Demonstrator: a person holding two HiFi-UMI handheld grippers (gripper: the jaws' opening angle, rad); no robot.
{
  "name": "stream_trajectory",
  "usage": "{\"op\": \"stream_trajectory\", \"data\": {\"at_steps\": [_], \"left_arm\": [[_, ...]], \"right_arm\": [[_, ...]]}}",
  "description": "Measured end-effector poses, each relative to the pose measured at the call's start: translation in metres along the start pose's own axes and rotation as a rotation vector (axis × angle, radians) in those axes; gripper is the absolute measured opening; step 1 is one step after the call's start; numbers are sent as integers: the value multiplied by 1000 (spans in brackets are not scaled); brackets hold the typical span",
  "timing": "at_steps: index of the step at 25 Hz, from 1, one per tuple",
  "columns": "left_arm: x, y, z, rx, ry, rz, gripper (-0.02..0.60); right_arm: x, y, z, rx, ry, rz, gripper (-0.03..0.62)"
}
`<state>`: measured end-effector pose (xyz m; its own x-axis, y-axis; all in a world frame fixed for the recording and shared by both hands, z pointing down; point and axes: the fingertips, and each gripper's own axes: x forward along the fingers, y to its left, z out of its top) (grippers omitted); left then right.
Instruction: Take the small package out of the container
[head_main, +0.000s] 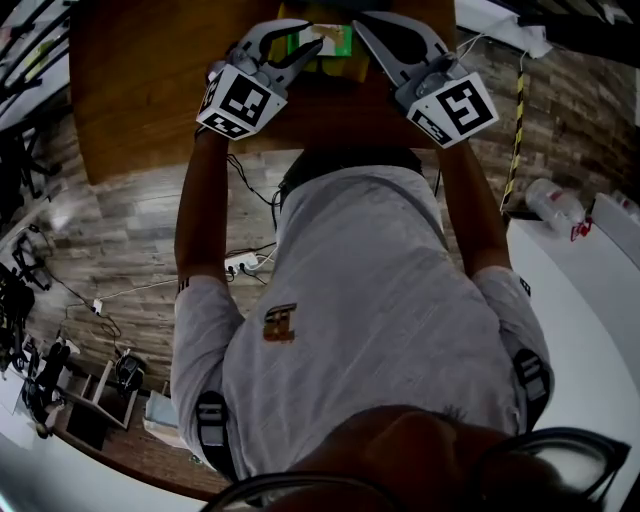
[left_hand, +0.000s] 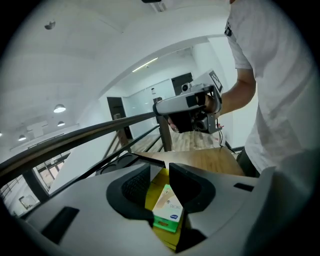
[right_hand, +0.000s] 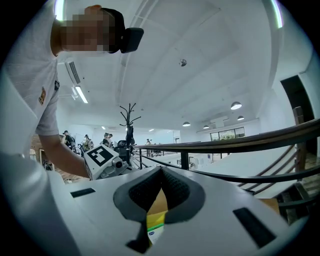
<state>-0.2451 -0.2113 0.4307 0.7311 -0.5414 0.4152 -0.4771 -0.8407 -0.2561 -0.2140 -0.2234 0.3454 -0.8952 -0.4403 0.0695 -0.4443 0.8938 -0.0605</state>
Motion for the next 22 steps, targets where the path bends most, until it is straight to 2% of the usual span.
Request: {"op": "stream_trajectory", "data": {"at_steps": [22], "left_arm": [[57, -17, -60, 55, 256, -248, 306]], "right_arm": [[5, -40, -9, 20, 4, -3, 31]]}}
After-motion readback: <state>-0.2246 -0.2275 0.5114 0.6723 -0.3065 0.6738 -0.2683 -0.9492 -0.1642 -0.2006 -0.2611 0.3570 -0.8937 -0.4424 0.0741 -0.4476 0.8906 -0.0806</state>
